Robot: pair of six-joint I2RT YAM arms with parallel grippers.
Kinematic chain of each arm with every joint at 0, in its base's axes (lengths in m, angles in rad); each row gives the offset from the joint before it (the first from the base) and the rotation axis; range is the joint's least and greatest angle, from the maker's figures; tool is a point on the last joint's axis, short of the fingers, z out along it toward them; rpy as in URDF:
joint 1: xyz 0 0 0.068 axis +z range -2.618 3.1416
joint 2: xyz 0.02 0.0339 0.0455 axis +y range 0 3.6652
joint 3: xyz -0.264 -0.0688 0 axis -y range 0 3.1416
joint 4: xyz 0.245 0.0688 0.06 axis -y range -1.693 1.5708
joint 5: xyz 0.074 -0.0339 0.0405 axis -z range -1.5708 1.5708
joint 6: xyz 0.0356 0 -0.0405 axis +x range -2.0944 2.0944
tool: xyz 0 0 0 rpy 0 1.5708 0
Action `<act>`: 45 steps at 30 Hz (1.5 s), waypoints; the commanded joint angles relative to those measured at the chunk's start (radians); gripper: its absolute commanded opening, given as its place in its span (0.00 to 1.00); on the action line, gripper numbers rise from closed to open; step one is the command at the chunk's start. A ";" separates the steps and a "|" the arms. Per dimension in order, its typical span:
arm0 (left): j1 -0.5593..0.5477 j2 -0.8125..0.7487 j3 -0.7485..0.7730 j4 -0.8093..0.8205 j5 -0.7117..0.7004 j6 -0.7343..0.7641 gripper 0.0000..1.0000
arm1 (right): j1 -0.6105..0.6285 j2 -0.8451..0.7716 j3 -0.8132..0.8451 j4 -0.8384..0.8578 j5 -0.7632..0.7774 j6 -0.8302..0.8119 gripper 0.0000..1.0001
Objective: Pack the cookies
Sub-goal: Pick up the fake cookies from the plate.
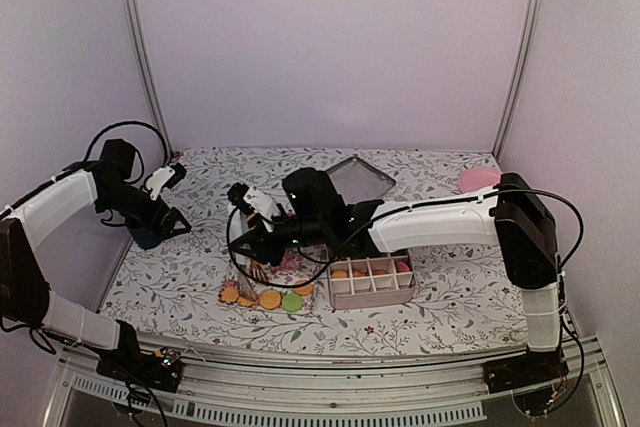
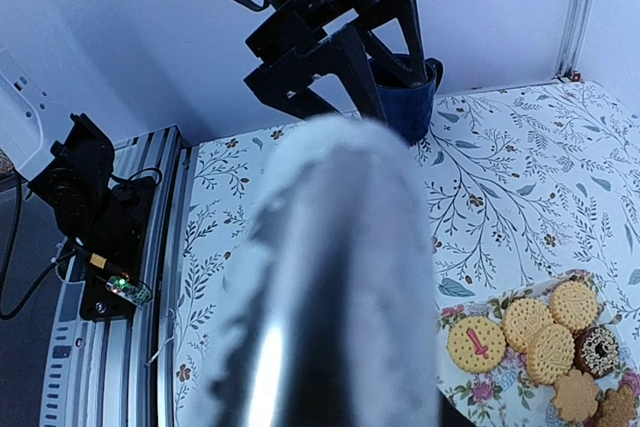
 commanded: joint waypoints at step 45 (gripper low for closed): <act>0.007 0.000 0.036 -0.023 -0.007 0.016 0.95 | 0.014 -0.002 -0.026 -0.009 -0.155 -0.028 0.40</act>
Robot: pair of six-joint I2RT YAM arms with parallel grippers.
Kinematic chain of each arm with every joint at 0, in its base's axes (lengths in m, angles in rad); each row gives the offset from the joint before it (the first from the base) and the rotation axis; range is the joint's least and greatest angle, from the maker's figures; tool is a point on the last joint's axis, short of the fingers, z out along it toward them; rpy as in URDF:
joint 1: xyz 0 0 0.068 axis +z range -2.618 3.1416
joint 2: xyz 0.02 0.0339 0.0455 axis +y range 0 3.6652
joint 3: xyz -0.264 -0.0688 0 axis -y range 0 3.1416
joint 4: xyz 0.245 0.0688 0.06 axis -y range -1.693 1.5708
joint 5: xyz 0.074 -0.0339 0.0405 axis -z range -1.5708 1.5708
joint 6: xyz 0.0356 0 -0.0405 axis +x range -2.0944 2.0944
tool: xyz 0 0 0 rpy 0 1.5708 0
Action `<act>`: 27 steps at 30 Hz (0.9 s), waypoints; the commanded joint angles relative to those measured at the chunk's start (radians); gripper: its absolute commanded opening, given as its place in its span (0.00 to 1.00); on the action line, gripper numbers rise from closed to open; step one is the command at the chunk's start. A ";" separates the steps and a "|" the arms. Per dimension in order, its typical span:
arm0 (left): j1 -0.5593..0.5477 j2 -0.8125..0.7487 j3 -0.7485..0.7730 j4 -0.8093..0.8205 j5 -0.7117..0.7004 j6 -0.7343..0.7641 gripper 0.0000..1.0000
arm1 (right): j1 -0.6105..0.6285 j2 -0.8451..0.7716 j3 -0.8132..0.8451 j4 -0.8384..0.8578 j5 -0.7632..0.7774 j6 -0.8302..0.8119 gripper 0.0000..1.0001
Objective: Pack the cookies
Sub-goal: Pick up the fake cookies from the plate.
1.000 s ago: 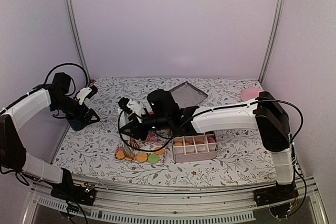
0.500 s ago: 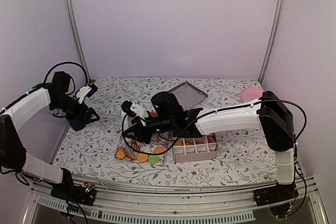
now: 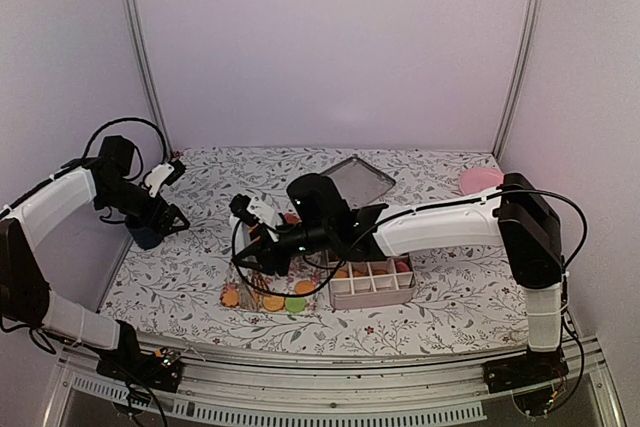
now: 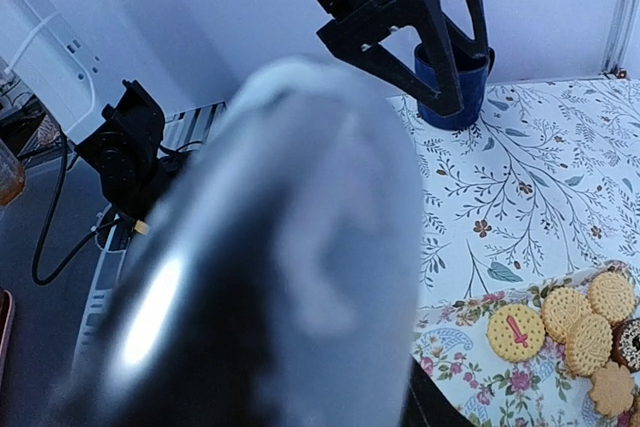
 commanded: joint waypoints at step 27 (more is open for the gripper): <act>0.008 -0.015 -0.019 0.006 0.000 0.022 0.95 | 0.016 0.079 0.148 -0.080 0.068 -0.121 0.33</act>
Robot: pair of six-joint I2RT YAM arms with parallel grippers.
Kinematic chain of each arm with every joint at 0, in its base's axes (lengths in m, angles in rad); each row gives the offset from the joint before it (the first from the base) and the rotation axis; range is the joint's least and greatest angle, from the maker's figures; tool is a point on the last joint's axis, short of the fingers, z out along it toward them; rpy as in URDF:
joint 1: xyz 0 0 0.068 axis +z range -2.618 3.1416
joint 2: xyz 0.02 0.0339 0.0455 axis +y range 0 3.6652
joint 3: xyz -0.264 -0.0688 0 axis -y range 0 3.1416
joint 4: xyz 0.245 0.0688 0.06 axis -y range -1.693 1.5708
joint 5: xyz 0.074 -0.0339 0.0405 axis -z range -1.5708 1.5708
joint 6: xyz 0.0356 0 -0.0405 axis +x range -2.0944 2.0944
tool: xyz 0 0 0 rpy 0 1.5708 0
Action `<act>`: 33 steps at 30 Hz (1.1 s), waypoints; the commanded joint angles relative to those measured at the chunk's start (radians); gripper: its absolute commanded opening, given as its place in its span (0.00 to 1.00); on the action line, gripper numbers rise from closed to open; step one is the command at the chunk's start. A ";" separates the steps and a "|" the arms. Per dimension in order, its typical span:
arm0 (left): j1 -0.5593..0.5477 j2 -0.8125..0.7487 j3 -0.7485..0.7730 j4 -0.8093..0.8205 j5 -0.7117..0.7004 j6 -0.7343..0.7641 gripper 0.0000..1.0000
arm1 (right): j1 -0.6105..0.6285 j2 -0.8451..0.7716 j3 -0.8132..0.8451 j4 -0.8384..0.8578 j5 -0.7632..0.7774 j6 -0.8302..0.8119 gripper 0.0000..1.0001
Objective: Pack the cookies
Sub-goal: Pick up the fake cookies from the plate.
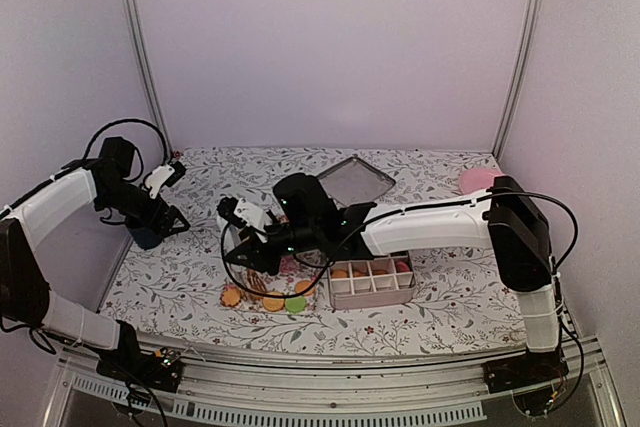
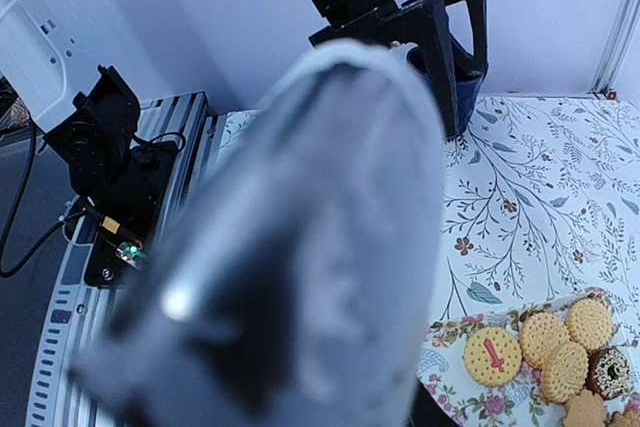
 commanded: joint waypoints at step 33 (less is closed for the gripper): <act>0.007 -0.015 -0.010 0.007 0.002 0.017 0.95 | -0.031 -0.185 -0.047 0.019 0.134 -0.015 0.13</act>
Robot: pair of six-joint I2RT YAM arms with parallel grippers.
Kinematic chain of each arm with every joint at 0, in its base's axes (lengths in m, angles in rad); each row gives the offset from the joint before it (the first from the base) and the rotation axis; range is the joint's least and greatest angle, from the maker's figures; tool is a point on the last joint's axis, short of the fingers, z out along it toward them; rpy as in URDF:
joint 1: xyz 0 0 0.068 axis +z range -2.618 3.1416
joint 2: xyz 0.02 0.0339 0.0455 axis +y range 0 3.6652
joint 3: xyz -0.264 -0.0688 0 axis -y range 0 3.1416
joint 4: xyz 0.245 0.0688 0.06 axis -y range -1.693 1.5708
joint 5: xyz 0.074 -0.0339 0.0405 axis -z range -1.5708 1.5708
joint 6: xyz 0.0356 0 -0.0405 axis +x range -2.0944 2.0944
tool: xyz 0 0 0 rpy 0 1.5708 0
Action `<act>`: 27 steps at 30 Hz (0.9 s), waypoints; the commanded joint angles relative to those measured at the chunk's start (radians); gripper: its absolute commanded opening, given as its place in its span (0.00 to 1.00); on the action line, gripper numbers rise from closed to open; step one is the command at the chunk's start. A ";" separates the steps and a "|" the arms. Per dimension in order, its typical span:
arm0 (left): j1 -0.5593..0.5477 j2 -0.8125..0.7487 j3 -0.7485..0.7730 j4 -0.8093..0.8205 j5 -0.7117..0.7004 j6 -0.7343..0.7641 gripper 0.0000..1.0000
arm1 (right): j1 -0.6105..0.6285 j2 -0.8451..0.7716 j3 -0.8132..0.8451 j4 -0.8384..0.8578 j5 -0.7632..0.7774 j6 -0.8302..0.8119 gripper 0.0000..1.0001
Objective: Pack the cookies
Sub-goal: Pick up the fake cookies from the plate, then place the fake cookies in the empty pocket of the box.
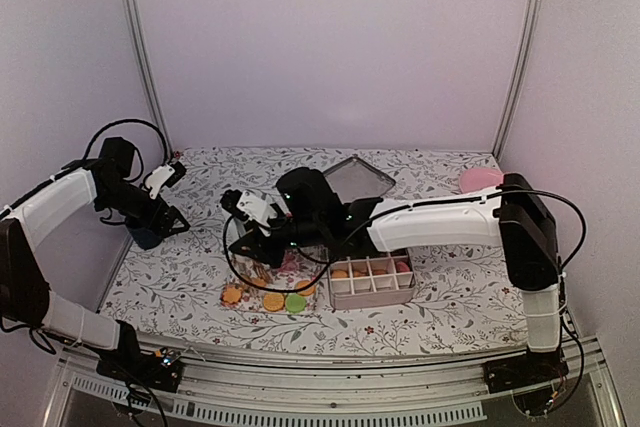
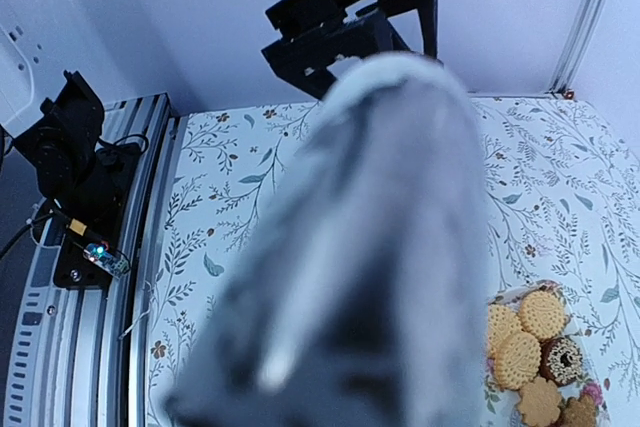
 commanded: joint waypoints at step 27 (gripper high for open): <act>0.004 -0.005 -0.003 0.005 0.014 0.008 0.95 | -0.112 -0.742 -0.664 -0.070 0.216 0.163 0.27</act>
